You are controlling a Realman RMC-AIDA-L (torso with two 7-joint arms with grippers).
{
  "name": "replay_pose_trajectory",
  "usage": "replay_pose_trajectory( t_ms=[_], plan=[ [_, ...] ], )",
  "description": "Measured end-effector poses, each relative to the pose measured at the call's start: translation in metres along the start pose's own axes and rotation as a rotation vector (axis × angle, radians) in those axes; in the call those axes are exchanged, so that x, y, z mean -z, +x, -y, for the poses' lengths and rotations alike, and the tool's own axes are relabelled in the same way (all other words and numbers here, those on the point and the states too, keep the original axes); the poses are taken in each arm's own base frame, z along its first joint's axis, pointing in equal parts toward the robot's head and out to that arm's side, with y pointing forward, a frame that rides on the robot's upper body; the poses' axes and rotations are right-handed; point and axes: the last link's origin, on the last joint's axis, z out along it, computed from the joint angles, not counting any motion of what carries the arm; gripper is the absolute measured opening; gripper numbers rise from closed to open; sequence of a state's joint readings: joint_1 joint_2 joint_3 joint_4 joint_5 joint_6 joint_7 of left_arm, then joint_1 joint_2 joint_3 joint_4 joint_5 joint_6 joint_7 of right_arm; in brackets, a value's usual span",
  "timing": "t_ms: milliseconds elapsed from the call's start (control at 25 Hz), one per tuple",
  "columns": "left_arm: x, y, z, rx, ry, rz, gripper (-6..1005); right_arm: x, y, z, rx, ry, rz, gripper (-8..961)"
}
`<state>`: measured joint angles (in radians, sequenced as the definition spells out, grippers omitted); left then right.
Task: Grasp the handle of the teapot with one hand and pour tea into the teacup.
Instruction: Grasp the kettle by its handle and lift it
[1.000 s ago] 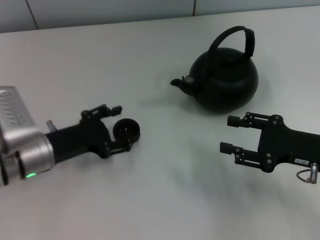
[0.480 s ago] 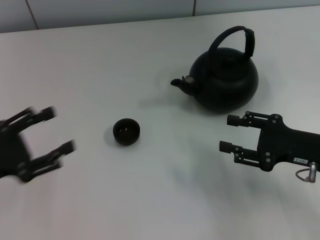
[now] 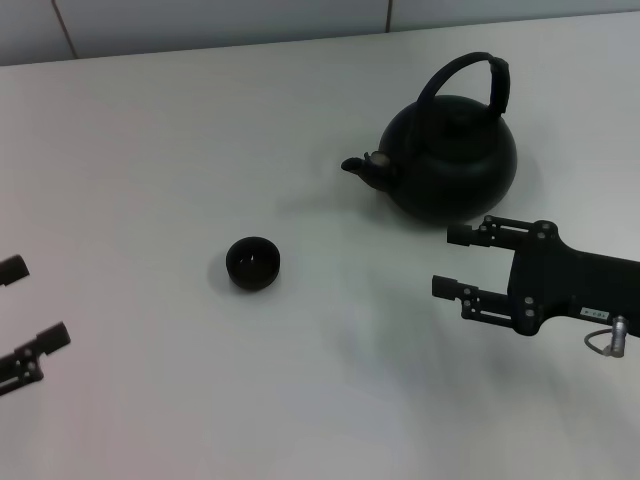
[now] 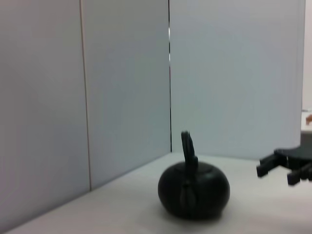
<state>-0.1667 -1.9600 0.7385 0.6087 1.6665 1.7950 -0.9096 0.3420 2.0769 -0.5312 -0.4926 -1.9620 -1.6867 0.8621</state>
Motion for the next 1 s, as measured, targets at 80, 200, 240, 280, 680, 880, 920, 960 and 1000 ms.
replay_pose_trajectory(
  t_ms=[80, 200, 240, 280, 680, 880, 920, 960, 1000],
  plan=[
    [0.002, -0.007, 0.000, -0.009, -0.002, 0.062, 800, 0.000, 0.000, 0.000, 0.000, 0.002, 0.000, 629],
    [0.003, -0.026, 0.000, -0.027, 0.003, 0.190, 800, 0.001, 0.001, 0.002, -0.002, 0.015, -0.003, 629],
    [0.003, -0.026, 0.000, -0.027, 0.003, 0.190, 800, 0.001, 0.001, 0.002, -0.002, 0.015, -0.003, 629],
    [0.003, -0.029, 0.000, -0.033, 0.004, 0.209, 800, 0.001, 0.001, 0.001, -0.004, 0.016, -0.004, 629],
    [-0.002, -0.029, 0.002, -0.049, 0.008, 0.208, 800, 0.008, 0.007, -0.007, -0.024, 0.079, 0.061, 628],
    [0.000, -0.028, 0.004, -0.047, 0.024, 0.202, 800, 0.022, 0.021, -0.020, -0.017, 0.426, 0.263, 628],
    [0.000, -0.028, 0.003, -0.042, 0.028, 0.198, 800, 0.025, 0.024, -0.021, -0.002, 0.518, 0.289, 628],
    [0.000, -0.028, 0.003, -0.041, 0.027, 0.196, 800, 0.027, 0.028, -0.022, 0.007, 0.609, 0.304, 628],
    [-0.001, -0.028, 0.002, -0.039, 0.025, 0.193, 800, 0.028, 0.033, -0.021, 0.006, 0.741, 0.308, 627]
  ],
)
